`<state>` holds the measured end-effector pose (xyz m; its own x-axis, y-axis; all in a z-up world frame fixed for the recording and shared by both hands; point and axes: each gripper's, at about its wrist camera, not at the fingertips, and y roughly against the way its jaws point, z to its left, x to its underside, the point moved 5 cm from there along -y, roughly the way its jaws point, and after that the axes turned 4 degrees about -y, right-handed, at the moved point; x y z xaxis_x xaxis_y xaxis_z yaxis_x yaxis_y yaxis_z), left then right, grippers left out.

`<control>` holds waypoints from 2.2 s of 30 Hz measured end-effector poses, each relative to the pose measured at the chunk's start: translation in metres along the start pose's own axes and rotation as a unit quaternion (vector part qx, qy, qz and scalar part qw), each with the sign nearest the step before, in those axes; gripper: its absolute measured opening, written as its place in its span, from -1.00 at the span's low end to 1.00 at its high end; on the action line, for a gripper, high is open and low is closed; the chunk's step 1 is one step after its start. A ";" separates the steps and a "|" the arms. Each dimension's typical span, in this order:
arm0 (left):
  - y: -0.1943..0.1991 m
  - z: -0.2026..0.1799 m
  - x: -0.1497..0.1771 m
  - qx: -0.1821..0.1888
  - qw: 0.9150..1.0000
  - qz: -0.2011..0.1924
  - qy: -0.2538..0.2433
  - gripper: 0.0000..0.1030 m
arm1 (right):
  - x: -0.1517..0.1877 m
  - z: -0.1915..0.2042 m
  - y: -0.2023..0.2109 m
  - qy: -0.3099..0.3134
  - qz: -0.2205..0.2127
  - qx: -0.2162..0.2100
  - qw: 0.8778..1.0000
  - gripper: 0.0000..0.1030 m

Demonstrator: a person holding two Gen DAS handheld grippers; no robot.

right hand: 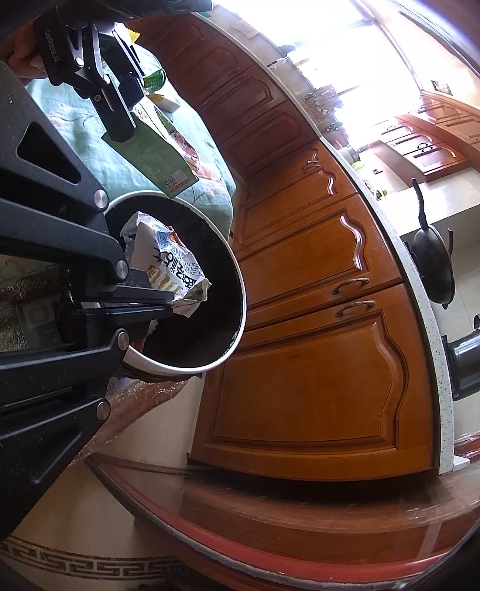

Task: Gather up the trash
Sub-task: 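Carry the green carton and white wrapper over the bin and release both, then move both tools back over the table toward the pouch and crumpled paper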

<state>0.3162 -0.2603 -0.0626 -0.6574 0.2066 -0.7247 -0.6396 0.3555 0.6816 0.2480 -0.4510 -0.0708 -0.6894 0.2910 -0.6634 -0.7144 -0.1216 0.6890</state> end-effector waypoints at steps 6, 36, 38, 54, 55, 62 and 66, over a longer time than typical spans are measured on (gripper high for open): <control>-0.025 -0.004 -0.009 0.003 1.000 0.013 -0.003 -0.05 | -0.007 -0.003 -0.011 0.010 0.008 0.010 1.000 -0.98; -0.035 0.001 0.008 -0.002 0.999 0.031 0.038 0.36 | -0.007 0.001 -0.026 0.001 0.010 -0.006 1.000 0.14; -0.024 0.007 0.018 -0.005 0.998 0.028 0.051 0.38 | -0.002 0.007 -0.019 -0.003 0.005 -0.016 1.000 0.27; 0.089 0.057 0.102 -0.053 0.989 -0.003 0.137 0.44 | 0.061 0.076 0.008 -0.016 0.024 -0.089 0.996 0.62; 0.096 0.061 0.107 -0.057 0.988 -0.004 0.142 0.44 | 0.067 0.082 0.007 -0.015 0.029 -0.094 0.995 0.63; 0.142 0.091 0.124 -0.088 0.981 -0.022 0.174 0.44 | 0.095 0.119 0.005 0.003 0.056 -0.117 0.992 0.63; 0.169 0.115 0.133 -0.113 0.975 -0.037 0.189 0.44 | 0.105 0.143 0.006 0.020 0.064 -0.130 0.989 0.63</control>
<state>0.1663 -0.0683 -0.0556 -0.6782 -0.1782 -0.7129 -0.7345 0.1372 0.6645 0.1885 -0.2854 -0.0940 -0.7760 0.2202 -0.5910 -0.6248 -0.3964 0.6727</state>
